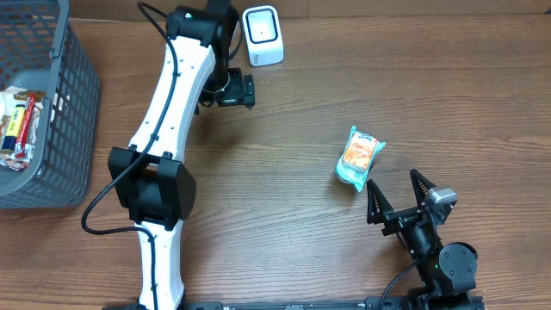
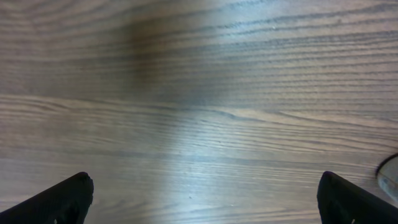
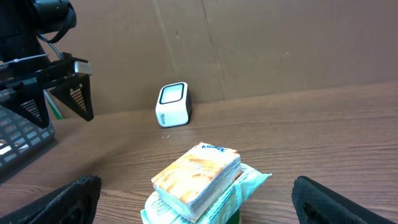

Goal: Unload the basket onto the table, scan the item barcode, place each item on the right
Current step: 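Move the left gripper back into the grey basket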

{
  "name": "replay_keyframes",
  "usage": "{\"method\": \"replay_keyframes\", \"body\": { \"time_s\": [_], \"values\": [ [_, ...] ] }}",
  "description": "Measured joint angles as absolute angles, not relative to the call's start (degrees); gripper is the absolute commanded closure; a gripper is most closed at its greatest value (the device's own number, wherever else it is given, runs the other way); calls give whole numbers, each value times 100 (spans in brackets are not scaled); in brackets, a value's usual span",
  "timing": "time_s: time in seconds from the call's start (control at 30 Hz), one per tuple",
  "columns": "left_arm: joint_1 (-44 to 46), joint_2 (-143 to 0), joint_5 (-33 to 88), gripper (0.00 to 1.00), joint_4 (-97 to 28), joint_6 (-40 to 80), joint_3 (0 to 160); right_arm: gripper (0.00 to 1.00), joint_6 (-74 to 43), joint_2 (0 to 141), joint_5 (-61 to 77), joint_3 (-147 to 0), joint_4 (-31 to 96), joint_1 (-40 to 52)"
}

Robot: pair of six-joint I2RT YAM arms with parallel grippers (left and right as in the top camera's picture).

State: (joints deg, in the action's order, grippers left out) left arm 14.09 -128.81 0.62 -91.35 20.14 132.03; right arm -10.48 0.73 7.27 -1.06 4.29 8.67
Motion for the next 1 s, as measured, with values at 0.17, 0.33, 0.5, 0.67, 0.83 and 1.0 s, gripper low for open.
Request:
{"method": "replay_keyframes", "body": {
  "time_s": [0.17, 0.33, 0.5, 0.67, 0.83, 1.0],
  "values": [
    [1103, -12739, 64, 0, -8882, 1734, 13203, 0, -1048, 73, 729, -106, 427, 867],
    [484, -12182, 58, 0, -8440, 1221, 13286, 0, -1048, 73, 729, -106, 427, 867],
    [-248, -11279, -274, 0, -7531, 554, 13465, 0, -1048, 73, 729, -106, 425, 867],
    [-1081, -10495, -633, 0, -6882, 102, 13603, 0, -1048, 73, 729, -106, 427, 867],
    [-1881, -10366, -753, 0, -6753, -370, 13649, 0, -1048, 73, 729, -106, 427, 867],
    [-2550, -10615, -779, 0, -6855, -805, 13631, 0, -1046, 73, 729, -106, 429, 867]
  ]
}}
